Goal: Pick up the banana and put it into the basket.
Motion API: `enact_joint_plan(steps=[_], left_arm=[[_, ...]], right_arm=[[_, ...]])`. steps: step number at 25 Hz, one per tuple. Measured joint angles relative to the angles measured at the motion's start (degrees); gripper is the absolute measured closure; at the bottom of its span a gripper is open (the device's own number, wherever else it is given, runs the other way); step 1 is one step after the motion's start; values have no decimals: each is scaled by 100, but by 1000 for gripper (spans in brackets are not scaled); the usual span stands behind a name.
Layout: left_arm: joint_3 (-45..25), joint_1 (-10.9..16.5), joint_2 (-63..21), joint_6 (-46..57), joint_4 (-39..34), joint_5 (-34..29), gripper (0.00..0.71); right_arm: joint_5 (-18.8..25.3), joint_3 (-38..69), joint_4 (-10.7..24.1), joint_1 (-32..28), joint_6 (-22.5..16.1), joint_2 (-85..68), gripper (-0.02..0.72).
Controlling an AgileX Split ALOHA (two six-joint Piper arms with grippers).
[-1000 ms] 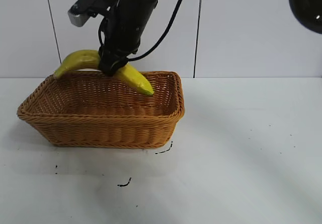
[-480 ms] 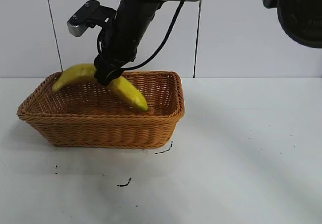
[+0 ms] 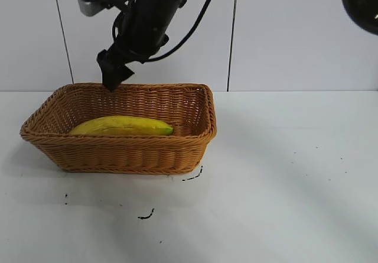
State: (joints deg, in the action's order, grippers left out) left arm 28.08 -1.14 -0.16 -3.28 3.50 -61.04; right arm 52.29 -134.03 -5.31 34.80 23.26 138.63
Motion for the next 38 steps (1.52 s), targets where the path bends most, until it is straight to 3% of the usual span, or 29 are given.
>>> enact_joint_plan(steps=[5, 7, 9, 24, 31, 38], left_arm=[[0, 0, 0, 0, 0, 0, 15], [0, 0, 0, 0, 0, 0, 15], [0, 0, 0, 0, 0, 0, 15], [0, 0, 0, 0, 0, 0, 15], [0, 0, 0, 0, 0, 0, 15], [0, 0, 0, 0, 0, 0, 15]], right_arm=[[356, -12, 566, -169, -1747, -355, 14], [480, -19, 787, -377, -2232, -366, 14], [714, -19, 912, -703, -2458, -354, 14], [1728, -24, 886, -3338, -2195, -354, 14], [1741, 158, 582, -3576, -2103, -627, 14], [1735, 1867, 489, -3576, -2085, -1958, 14]])
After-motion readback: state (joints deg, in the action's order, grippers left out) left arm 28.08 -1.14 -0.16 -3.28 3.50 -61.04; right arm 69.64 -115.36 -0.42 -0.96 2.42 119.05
